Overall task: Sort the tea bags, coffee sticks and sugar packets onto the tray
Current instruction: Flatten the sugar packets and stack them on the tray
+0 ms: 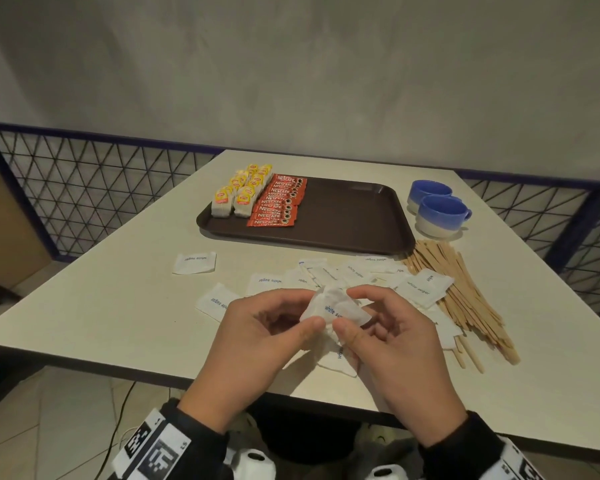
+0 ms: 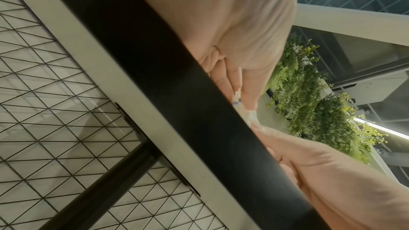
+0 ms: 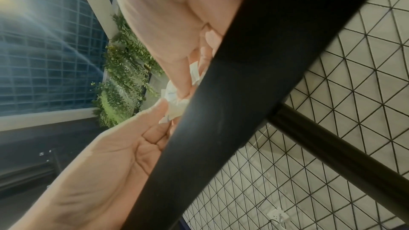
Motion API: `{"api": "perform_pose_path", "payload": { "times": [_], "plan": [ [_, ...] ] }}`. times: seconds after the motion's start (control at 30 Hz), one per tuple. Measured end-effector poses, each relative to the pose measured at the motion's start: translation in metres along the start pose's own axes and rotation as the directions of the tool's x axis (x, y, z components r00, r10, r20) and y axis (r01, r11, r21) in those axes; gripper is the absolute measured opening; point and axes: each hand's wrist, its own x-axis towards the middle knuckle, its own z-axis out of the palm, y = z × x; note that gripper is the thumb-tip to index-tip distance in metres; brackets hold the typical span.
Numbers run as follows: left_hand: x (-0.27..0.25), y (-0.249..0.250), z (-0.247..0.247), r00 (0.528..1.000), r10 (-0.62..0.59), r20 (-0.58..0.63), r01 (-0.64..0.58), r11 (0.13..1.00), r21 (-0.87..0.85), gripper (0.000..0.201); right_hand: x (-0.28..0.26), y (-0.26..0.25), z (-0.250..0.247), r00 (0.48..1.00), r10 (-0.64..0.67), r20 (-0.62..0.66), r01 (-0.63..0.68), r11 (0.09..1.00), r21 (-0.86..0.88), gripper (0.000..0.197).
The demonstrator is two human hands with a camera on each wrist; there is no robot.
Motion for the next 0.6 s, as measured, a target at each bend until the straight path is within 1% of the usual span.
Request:
{"api": "perform_pose_path", "payload": {
  "times": [0.1, 0.13, 0.2, 0.27, 0.3, 0.37, 0.43, 0.47, 0.53, 0.6],
  "plan": [
    [-0.001, 0.003, 0.0, 1.0, 0.001, -0.009, -0.001, 1.0, 0.005, 0.025, 0.001, -0.002, -0.002, 0.994, -0.067, -0.089, 0.06, 0.995, -0.079, 0.036],
    [-0.001, 0.003, 0.0, 1.0, -0.002, -0.014, 0.002, 1.0, 0.002, 0.025, 0.001, -0.003, -0.003, 0.993, -0.072, -0.09, 0.061, 0.991, -0.115, 0.038],
    [-0.001, 0.001, 0.0, 1.0, -0.004, -0.015, 0.004, 1.0, 0.018, 0.026, 0.003, -0.003, -0.004, 0.999, -0.052, -0.016, 0.049, 0.987, -0.154, 0.035],
    [-0.001, 0.0, 0.0, 1.0, 0.006, 0.005, -0.006, 0.998, 0.059, 0.027, 0.002, -0.002, -0.002, 0.996, -0.051, 0.068, 0.06, 0.988, -0.139, 0.02],
    [-0.002, 0.002, 0.001, 1.0, 0.007, 0.011, -0.008, 0.997, 0.081, 0.027, 0.002, -0.002, -0.001, 0.995, -0.053, 0.089, 0.063, 0.992, -0.106, 0.013],
    [-0.004, 0.004, 0.002, 1.0, 0.0, 0.02, -0.002, 0.992, 0.129, 0.029, 0.002, -0.003, -0.001, 0.995, -0.029, 0.093, 0.034, 0.998, -0.053, 0.011],
    [-0.004, 0.006, 0.003, 1.0, 0.001, 0.02, -0.004, 0.988, 0.156, 0.029, 0.001, -0.006, -0.002, 0.996, -0.001, 0.093, 0.005, 0.999, -0.044, 0.01],
    [-0.004, 0.005, 0.003, 1.0, 0.008, 0.021, -0.011, 0.989, 0.144, 0.028, 0.001, -0.009, -0.002, 0.994, 0.009, 0.113, -0.004, 0.999, -0.048, 0.01],
    [-0.005, 0.005, 0.0, 0.999, 0.028, 0.014, -0.03, 0.994, 0.105, 0.027, 0.0, -0.016, -0.001, 0.981, 0.004, 0.196, 0.017, 0.994, -0.107, 0.011],
    [-0.006, 0.007, -0.004, 0.998, 0.055, 0.019, -0.057, 0.994, 0.095, 0.027, 0.005, -0.027, -0.003, 0.958, -0.022, 0.285, 0.087, 0.972, -0.217, 0.013]
  ]
}}
